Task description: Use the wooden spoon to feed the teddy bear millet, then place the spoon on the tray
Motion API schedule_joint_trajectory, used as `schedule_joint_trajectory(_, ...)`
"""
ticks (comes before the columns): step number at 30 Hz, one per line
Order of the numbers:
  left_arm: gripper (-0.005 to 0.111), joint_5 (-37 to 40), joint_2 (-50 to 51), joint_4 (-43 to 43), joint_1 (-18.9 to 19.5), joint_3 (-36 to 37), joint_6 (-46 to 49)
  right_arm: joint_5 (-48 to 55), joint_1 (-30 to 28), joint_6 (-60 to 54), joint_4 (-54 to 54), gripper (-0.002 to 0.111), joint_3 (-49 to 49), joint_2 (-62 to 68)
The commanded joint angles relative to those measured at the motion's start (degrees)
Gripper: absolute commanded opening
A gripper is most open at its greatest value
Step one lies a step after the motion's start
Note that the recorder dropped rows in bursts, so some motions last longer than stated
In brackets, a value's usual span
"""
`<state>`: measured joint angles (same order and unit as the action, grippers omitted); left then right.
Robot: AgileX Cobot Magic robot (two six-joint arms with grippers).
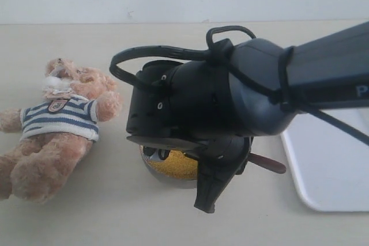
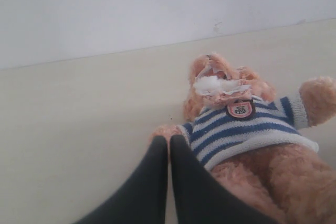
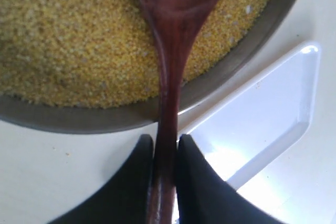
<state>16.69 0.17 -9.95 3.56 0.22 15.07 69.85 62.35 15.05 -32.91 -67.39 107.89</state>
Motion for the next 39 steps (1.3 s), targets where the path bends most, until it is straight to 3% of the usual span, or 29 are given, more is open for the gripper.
schedule_joint_trajectory(1,0.004,0.0,-0.2,0.0,-0.2,-0.2,-0.1,0.1,-0.1,0.0,0.2,0.000,0.1,-0.9)
schedule_joint_trajectory(39,0.004,0.0,-0.2,0.0,-0.2,-0.2,-0.1,0.1,-0.1,-8.1,-2.1,0.000,-4.1,-1.5)
